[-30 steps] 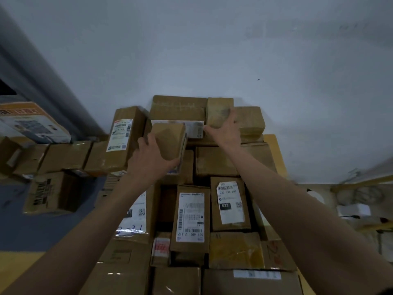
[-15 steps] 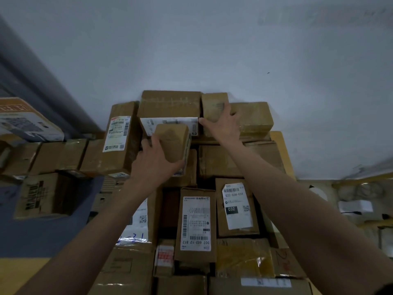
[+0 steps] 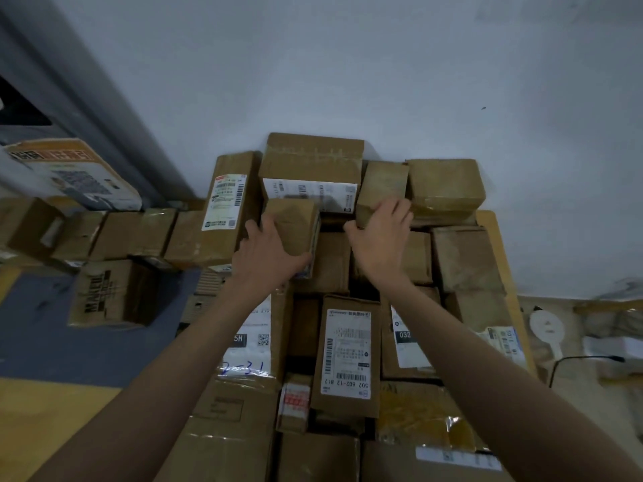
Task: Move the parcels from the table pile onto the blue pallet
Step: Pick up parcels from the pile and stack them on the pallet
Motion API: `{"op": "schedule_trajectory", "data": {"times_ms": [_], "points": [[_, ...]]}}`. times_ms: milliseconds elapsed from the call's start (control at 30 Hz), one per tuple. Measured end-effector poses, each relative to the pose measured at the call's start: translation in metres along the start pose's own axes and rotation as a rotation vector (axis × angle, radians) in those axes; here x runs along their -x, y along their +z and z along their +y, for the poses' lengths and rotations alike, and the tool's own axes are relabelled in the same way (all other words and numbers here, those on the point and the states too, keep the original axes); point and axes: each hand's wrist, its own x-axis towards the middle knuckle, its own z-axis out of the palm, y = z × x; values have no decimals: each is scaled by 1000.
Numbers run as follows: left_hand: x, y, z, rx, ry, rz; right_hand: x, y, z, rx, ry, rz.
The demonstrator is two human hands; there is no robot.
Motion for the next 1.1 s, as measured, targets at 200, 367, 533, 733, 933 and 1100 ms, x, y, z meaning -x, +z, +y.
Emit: {"op": "schedule_trajectory", "data": {"times_ms": [200, 367, 533, 733, 933, 1100], "points": [[-7, 6, -15, -11, -29, 45, 22, 20, -3, 34, -92, -212], [-17, 11, -17, 16, -27, 65, 16, 21, 5, 49, -67, -199], [-26, 18, -18, 17, -12, 86, -12, 11, 22, -2, 10, -219], [-29, 21, -17, 6, -15, 95, -32, 14, 33, 36, 39, -320], [-29, 21, -14, -8, -25, 115, -32, 12, 34, 104, 48, -443], [-23, 8, -13, -61, -1, 91, -18, -10, 23, 185, 23, -547]]}}
